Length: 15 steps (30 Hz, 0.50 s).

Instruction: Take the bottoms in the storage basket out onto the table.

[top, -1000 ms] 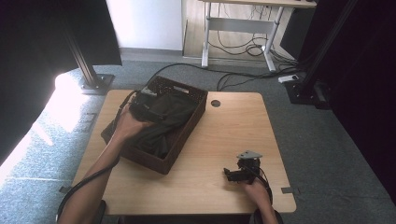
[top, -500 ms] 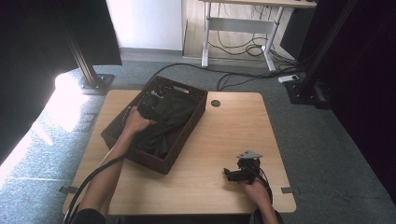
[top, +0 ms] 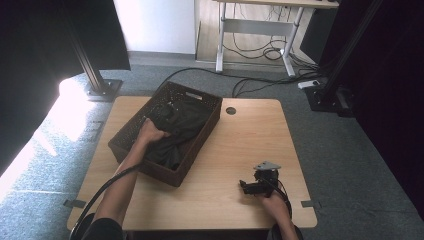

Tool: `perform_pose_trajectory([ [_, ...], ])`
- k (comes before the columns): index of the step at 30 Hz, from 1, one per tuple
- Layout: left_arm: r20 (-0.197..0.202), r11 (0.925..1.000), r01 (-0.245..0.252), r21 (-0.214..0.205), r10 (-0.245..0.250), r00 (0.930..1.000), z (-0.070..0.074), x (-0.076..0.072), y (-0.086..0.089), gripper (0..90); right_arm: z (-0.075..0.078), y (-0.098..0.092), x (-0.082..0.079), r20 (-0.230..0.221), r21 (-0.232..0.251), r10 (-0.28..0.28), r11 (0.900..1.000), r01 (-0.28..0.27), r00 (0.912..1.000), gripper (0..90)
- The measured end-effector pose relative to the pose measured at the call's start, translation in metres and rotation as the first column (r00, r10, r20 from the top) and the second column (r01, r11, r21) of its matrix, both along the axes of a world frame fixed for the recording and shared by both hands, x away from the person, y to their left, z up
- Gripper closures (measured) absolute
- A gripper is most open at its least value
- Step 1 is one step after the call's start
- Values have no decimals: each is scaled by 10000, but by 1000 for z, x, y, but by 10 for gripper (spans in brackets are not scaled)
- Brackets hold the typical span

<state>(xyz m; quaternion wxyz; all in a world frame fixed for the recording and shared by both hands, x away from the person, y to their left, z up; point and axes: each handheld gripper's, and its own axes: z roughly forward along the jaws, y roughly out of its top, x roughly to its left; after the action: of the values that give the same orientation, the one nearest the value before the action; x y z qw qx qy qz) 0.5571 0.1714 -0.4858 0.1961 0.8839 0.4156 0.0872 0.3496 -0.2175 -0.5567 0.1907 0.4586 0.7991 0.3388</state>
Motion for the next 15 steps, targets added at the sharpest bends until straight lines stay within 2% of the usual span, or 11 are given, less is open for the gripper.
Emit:
perform_pose_trajectory([
  [7, -192, 9966, 314, 756, -301, 9994, -6, -3, -6, 0, 0, 0, 0, -1, -1, 0, 10000, 0, 10000, 0],
  [8, -325, 9942, 205, 1052, -172, 9993, -8, -3, -8, 0, 0, 0, 0, 0, -3, 2, 10000, -2, 10000, 0],
  [10, -324, 9888, 258, 1472, -212, 9992, -9, -4, -11, 7, 0, 0, 0, -4, 1, 1, 10000, -1, 10000, 0],
  [12, -271, 9867, 260, 1606, -219, 9994, -7, -5, -10, 103, 0, 0, 0, -5, -1, 1, 10000, -1, 10000, 0],
  [15, -189, 9894, -153, 1445, 182, 9997, -1, -6, -6, 322, 0, 0, 0, 0, -2, 3, 10000, -3, 10000, 0],
])
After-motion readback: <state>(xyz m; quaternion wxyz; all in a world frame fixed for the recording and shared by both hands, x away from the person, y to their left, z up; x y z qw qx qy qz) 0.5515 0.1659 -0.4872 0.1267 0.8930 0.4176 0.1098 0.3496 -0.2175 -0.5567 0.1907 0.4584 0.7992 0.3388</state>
